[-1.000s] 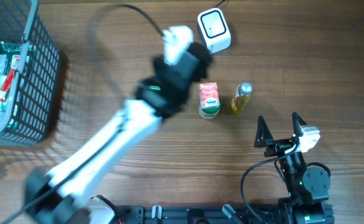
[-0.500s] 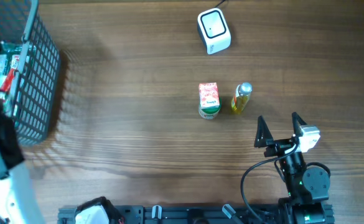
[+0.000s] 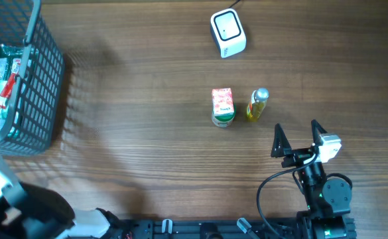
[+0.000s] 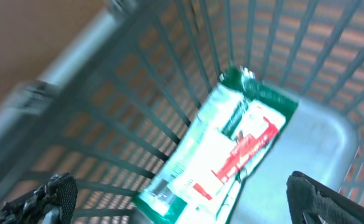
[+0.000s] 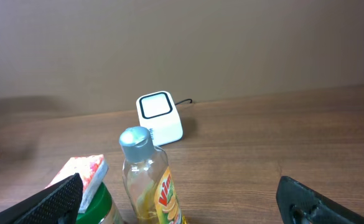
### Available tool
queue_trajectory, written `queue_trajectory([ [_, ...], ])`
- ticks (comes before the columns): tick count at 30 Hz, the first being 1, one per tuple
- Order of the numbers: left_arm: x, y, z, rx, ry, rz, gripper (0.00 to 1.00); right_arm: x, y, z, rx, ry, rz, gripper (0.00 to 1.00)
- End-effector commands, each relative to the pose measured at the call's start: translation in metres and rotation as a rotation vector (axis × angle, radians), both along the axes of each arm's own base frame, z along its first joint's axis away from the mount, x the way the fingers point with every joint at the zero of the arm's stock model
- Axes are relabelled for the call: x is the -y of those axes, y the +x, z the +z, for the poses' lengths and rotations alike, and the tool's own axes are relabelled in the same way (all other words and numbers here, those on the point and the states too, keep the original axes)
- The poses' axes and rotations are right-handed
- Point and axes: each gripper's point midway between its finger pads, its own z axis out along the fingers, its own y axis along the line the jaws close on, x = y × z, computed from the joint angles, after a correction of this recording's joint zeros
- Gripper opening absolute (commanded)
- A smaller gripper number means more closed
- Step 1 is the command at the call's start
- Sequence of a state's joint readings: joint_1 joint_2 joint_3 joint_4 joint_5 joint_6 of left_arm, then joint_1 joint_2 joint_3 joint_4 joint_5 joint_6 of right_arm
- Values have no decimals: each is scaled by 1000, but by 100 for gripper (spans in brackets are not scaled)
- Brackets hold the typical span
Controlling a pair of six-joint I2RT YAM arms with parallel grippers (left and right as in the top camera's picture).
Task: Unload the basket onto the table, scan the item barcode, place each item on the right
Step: 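Reach the left gripper into the basket and grasp the green packets bundle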
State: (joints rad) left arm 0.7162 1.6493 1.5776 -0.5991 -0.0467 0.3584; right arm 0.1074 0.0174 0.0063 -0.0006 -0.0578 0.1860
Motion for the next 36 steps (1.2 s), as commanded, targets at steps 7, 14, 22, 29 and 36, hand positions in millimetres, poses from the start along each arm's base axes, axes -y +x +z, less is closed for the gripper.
queue_trajectory([
  [7, -30, 11, -130, -179, -171, -196, 100, 3, 0, 1, 8, 1, -17, 100],
  [14, -26, 26, -184, -228, -198, -352, 100, 3, 0, 1, 8, 1, -17, 100],
  [22, -26, 31, -201, -252, -175, -421, 100, 3, 0, 1, 7, 1, -17, 100],
  [29, -25, 33, -226, -262, -209, -428, 100, 3, 0, 1, 7, 1, -17, 100],
  [36, -24, 30, -248, -290, -241, -423, 85, 3, 0, 1, 7, 1, -17, 100],
])
